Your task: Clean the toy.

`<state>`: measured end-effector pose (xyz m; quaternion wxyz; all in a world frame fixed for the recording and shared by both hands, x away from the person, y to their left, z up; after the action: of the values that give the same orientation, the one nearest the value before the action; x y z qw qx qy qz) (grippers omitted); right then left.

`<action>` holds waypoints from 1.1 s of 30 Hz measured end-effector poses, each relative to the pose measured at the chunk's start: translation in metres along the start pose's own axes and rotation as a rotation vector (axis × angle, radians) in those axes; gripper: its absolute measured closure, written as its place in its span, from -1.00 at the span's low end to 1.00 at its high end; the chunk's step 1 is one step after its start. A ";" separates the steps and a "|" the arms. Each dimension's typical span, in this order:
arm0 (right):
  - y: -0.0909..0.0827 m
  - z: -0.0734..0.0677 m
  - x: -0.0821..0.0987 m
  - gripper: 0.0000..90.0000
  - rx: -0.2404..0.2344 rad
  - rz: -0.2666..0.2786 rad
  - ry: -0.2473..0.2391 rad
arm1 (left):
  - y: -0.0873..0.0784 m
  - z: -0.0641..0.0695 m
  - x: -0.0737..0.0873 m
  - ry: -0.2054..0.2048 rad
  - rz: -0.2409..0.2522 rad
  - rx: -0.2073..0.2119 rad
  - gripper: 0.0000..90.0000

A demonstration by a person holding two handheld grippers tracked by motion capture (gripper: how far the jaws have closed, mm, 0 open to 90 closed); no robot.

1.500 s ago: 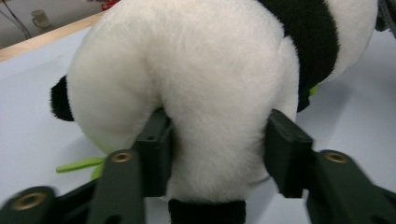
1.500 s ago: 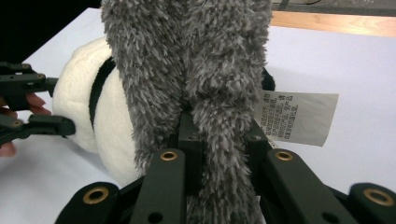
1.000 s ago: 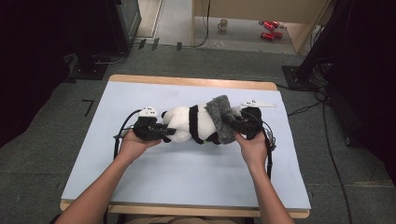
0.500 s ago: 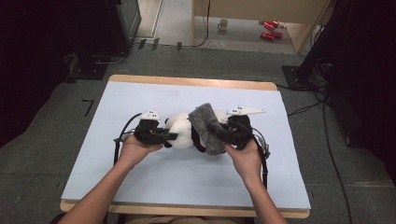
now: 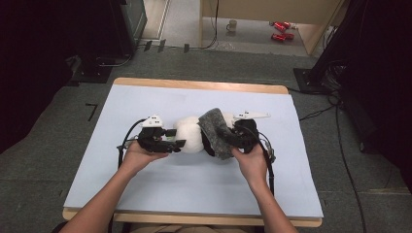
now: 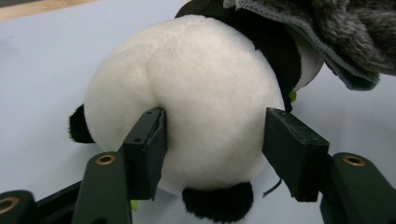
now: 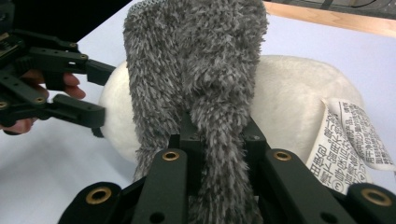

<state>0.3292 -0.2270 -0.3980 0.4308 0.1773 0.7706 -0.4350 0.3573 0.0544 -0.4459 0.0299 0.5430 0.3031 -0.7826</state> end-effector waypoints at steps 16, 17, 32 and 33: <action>0.008 0.009 -0.006 0.71 0.017 0.054 0.010 | 0.021 0.006 0.023 0.056 0.022 -0.072 -0.30; 0.008 0.009 -0.006 0.71 0.017 0.056 0.011 | 0.021 0.005 0.023 0.057 0.028 -0.082 -0.20; 0.012 -0.029 -0.011 0.73 -0.085 0.082 0.004 | 0.017 -0.002 0.017 -0.042 0.024 -0.108 0.14; 0.015 -0.032 -0.010 0.73 -0.092 0.079 0.000 | 0.017 -0.003 0.017 -0.044 0.020 -0.105 0.14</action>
<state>0.3286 -0.1914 -0.3896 0.4553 0.1875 0.7820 -0.3820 0.3587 0.0467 -0.4688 0.0728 0.5261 0.3378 -0.7771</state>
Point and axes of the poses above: each handheld gripper's, and its own axes: y roughly forward along the jaws, x roughly out of its underside, z roughly to its right, the point moved 2 cm from there along y, roughly forward along the jaws, and after that the axes turned 5 degrees about z, right-handed, at the moved point
